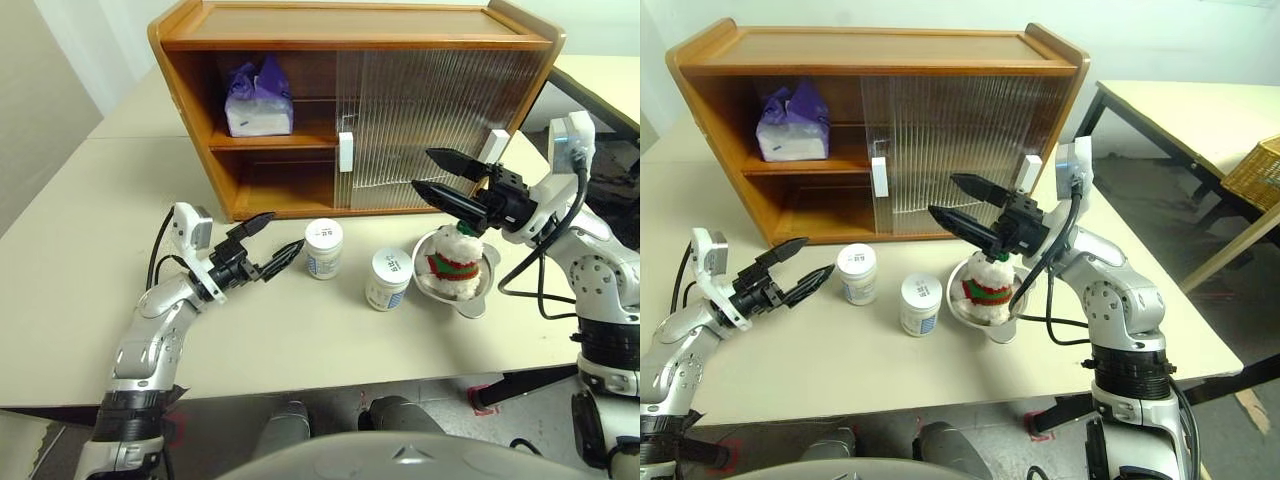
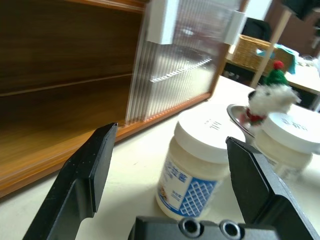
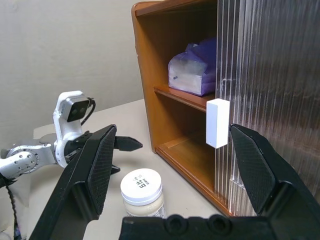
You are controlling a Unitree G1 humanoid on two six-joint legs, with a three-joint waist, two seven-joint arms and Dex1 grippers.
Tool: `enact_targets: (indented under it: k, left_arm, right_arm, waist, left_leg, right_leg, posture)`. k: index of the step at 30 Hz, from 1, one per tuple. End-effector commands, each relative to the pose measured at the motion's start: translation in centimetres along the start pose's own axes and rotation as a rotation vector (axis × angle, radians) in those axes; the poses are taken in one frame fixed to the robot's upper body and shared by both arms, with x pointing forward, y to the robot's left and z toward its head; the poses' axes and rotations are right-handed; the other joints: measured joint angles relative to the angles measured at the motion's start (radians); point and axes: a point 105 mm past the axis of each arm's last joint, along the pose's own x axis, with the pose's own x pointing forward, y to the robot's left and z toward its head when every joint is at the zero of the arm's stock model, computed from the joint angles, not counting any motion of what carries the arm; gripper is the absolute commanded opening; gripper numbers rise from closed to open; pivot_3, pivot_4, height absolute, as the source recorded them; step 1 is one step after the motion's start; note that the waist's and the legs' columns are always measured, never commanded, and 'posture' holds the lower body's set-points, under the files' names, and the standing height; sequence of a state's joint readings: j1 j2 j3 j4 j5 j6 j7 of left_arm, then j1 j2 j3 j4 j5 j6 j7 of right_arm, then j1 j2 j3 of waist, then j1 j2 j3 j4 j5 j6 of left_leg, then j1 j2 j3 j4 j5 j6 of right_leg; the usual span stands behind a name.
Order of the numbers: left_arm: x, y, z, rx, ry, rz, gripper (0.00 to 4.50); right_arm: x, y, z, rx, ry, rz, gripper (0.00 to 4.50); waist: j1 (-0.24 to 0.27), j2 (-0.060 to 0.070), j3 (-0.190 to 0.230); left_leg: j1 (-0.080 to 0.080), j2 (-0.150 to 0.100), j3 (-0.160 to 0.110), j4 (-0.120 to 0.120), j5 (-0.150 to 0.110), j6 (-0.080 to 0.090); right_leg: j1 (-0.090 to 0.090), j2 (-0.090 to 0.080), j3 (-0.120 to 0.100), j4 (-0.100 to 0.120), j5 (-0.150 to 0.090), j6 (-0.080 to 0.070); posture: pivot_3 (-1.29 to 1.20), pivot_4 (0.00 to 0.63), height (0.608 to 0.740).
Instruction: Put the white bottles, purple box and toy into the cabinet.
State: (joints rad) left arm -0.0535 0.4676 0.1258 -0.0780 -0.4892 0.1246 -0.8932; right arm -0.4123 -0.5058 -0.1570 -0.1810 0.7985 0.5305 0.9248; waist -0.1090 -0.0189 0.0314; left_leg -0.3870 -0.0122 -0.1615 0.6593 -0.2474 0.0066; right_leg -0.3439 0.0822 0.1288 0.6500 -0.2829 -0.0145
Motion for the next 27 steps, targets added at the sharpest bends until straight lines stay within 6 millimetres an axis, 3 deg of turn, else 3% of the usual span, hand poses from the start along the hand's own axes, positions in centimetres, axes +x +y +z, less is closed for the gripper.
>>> enact_targets:
  k: [1,7,14,27]
  left_arm:
    - [-0.2,-0.9,-1.5,0.019,0.058,-0.065,4.49]
    - [0.0,-0.8,-3.6,0.025,0.105,-0.101,4.49]
    - [0.3,-0.7,-5.5,0.036,0.142,-0.134,4.49]
    - [2.7,-1.1,-5.2,0.031,0.085,-0.176,4.49]
  right_arm:
    - [0.0,0.0,0.3,-0.003,0.003,0.006,4.5]
    - [-0.1,0.1,0.4,-0.01,0.004,0.005,4.5]
    - [-0.3,0.2,0.6,-0.018,0.006,-0.003,4.5]
    - [-0.6,0.3,0.6,-0.02,0.005,-0.019,4.5]
  waist:
    - [0.0,0.001,-0.001]
    - [-0.002,0.003,-0.002]
    - [-0.008,0.006,-0.004]
    - [-0.032,0.009,-0.006]
  left_leg:
    - [0.0,0.0,0.0,0.0,0.0,0.0]
    - [-0.001,0.001,0.0,-0.001,0.0,0.0]
    - [-0.005,0.003,0.001,-0.001,0.0,0.0]
    - [-0.007,0.004,0.002,0.001,0.0,0.001]
  right_leg:
    - [0.0,0.0,0.0,0.0,0.0,0.0]
    - [-0.002,0.0,0.0,0.0,0.004,0.008]
    - [-0.006,-0.001,-0.001,0.0,0.007,0.005]
    - [-0.007,0.0,-0.001,0.0,0.004,0.015]
  posture:
    - [-0.18,0.026,0.74]
    - [-0.2,0.019,0.74]
    - [-0.22,0.016,0.74]
    - [-0.24,0.014,0.74]
